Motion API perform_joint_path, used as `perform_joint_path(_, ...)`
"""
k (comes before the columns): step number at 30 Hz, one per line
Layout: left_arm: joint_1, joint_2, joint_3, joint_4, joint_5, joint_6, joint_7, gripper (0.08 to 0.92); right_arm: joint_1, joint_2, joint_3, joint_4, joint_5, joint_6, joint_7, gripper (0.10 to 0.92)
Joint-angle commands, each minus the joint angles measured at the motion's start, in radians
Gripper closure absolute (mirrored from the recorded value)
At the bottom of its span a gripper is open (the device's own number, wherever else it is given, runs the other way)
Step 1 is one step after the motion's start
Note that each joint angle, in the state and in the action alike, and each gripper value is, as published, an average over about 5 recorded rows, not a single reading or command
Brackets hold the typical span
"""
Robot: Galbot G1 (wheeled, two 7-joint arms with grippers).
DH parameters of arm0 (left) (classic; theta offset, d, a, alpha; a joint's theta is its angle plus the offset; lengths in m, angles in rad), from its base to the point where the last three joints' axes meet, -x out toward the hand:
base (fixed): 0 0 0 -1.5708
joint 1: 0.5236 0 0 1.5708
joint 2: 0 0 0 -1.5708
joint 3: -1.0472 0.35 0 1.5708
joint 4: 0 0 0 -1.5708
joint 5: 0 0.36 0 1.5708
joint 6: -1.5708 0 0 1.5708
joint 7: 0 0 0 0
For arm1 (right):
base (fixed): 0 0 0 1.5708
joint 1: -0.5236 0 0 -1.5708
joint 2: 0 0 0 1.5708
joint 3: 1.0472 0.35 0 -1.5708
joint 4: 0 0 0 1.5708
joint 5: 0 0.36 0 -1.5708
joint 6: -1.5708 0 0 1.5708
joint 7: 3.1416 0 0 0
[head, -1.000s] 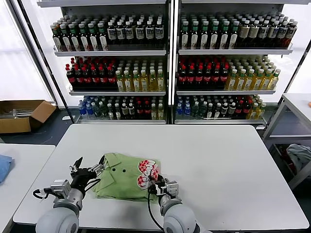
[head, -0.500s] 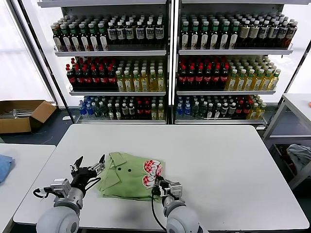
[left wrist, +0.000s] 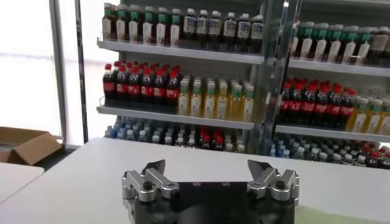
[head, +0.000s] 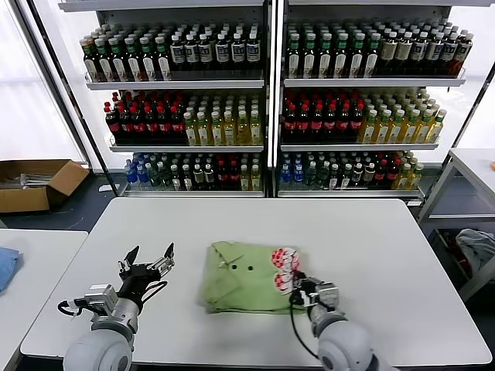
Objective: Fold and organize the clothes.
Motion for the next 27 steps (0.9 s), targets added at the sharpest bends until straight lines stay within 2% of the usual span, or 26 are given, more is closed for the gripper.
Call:
perform_joint_path(1,0.003,-0.020,0.026,-0.015,0.005,0.005,0.003,0.177,0.035,-0.151,0.162,-0.095,-0.126,-0.002,-0.119,0.919)
perform_joint_path(6,0.014,-0.015,0.019,-0.019,0.004,0.006,0.004,0.177,0.003,-0.126,0.173,-0.090,-0.233,-0.002,-0.141,0.880)
perform_joint_path(12,0.038,-0.027,0.022,-0.031,0.006,0.006,0.004,0.177,-0.073,-0.058,0.243,0.090,-0.318,0.020,-0.141,0.716)
perform_joint_path(16,0.041,-0.044,0.036,-0.032,0.018,0.005,0.006,0.177,-0.104,0.008,0.217,0.191,-0.312,0.046,-0.146,0.594)
perform_joint_path(20,0.044,-0.054,0.041,-0.035,0.029,-0.002,0.015,0.177,-0.132,0.058,0.148,0.181,-0.243,0.023,-0.137,0.482)
perform_joint_path(27,0.058,-0.074,0.047,-0.036,0.059,-0.025,0.025,0.177,-0.160,0.103,0.150,0.089,0.054,-0.003,-0.040,0.283)
